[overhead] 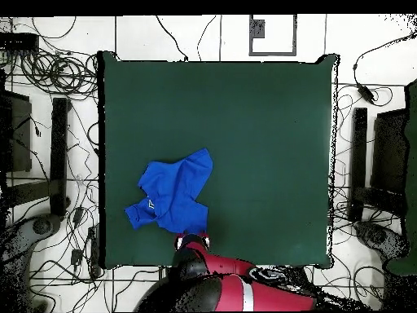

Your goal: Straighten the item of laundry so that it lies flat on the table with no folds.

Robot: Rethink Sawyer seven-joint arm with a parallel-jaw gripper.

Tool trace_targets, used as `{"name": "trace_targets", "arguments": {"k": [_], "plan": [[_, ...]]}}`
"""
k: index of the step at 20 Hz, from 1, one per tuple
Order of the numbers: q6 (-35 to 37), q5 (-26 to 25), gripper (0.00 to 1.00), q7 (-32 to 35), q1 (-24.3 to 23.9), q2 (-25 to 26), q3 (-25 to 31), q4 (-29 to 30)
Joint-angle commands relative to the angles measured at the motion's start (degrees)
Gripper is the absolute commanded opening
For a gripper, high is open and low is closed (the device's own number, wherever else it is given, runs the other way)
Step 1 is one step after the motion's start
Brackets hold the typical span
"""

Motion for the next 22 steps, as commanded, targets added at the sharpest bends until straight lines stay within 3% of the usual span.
{"name": "trace_targets", "arguments": {"k": [1, 8, 22], "plan": [[2.0, 6.1, 1.0, 12.7, 2.2, -2.1, 1.1, -6.4], [5.0, 7.2, 1.0, 13.2, 2.3, -7.4, 1.8, -3.1], [5.2, 7.7, 1.0, 12.2, 2.6, -6.7, 1.5, -4.0]]}}
